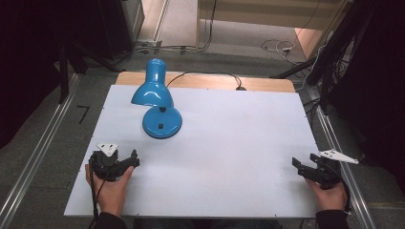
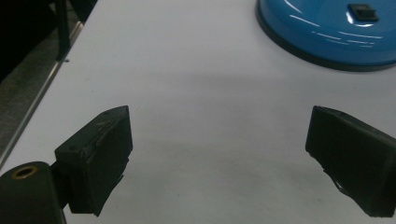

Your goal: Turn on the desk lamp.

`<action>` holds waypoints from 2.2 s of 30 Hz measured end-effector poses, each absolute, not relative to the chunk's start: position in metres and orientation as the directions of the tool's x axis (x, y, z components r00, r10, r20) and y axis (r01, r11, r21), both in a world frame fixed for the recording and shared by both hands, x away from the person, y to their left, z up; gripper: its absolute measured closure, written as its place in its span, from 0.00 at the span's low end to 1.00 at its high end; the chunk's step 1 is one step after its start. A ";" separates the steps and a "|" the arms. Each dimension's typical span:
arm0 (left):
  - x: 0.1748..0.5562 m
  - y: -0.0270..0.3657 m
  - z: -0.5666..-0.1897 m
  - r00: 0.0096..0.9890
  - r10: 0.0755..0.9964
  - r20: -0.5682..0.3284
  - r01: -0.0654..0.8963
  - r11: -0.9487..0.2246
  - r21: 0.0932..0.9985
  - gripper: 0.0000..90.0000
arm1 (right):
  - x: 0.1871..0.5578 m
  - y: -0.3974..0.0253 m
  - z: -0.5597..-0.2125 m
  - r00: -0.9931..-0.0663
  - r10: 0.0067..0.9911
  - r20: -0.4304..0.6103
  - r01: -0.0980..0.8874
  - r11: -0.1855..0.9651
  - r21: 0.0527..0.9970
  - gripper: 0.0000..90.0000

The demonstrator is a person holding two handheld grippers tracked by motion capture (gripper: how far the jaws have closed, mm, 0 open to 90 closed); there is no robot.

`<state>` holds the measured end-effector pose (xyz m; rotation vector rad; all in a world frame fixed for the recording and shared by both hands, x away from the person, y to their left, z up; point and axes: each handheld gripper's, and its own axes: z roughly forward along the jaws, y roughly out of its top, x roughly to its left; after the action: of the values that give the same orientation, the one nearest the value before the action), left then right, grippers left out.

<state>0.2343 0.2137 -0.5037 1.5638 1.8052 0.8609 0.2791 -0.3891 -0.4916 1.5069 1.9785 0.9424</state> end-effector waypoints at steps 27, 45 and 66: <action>0.237 0.210 -0.490 -0.072 0.994 -0.080 0.572 0.107 0.813 0.11 | 0.277 -0.390 -0.485 -0.244 0.969 0.048 0.616 0.116 0.779 0.08; 0.253 0.205 -0.485 -0.049 0.992 -0.119 0.563 0.126 0.817 0.11 | 0.276 -0.391 -0.485 -0.214 0.976 0.048 0.620 0.098 0.778 0.02; 0.271 0.191 -0.481 -0.015 0.992 -0.129 0.580 0.114 0.806 0.13 | 0.275 -0.392 -0.484 -0.216 0.975 0.055 0.616 0.092 0.782 0.03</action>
<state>0.2711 0.1912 -0.4810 1.5504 1.6828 0.7334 0.2746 -0.3921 -0.4844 1.5569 1.8880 0.9650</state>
